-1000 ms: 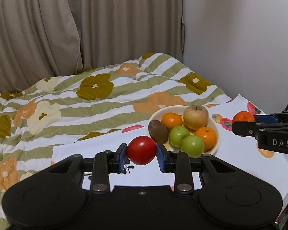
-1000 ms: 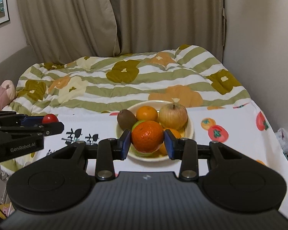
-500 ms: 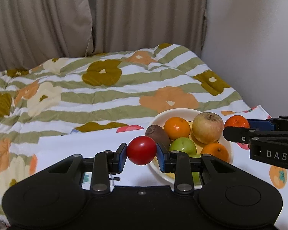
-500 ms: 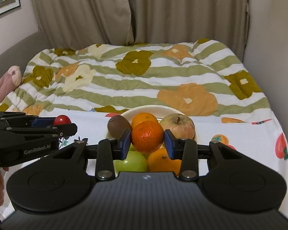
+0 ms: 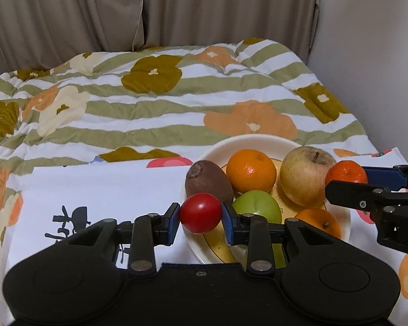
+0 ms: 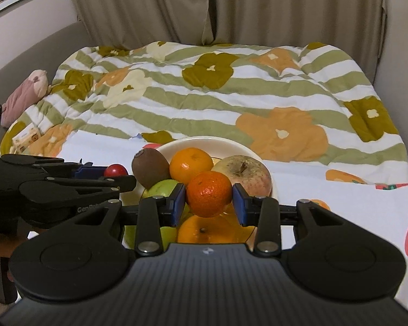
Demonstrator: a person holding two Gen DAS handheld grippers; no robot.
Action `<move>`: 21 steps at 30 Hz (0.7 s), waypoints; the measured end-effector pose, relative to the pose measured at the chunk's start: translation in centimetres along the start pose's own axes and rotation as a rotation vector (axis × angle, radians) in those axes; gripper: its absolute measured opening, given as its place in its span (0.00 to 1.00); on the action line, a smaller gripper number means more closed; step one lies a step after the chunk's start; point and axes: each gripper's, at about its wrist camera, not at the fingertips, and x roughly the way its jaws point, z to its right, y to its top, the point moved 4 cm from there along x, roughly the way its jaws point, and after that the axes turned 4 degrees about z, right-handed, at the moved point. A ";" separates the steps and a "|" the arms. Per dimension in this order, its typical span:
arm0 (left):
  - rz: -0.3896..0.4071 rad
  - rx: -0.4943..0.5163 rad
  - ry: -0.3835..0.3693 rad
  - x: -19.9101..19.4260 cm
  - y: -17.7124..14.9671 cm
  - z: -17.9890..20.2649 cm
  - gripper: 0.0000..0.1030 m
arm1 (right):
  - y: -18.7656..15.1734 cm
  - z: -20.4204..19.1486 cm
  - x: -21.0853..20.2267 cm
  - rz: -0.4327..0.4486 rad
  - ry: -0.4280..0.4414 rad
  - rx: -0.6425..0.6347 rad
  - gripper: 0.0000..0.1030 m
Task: Organize fruits
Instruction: 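Carry the tomato and mandarin to the bowl and release both inside, then withdraw both tools from the bowl toward the remaining tomato and mandarin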
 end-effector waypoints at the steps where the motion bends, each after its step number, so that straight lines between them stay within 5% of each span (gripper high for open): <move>1: -0.002 -0.005 0.002 0.1 -0.1 0.0 0.37 | 0.0 0.2 0.1 -0.002 0.005 0.000 0.51; 2: 0.001 -0.010 0.002 0.1 -0.1 0.0 0.42 | 0.0 0.3 0.2 -0.003 0.008 0.000 0.51; 4: 0.007 -0.014 0.008 -0.1 0.0 -0.1 0.83 | 0.0 0.6 0.2 -0.003 0.013 -0.002 0.51; 5: 0.024 -0.012 0.020 -0.4 0.0 -0.1 0.90 | 0.1 0.7 0.2 -0.003 0.015 -0.002 0.51; 21: 0.079 -0.002 0.030 -4.7 0.1 -1.2 0.93 | 1.1 -0.4 -0.1 0.010 0.038 -0.044 0.51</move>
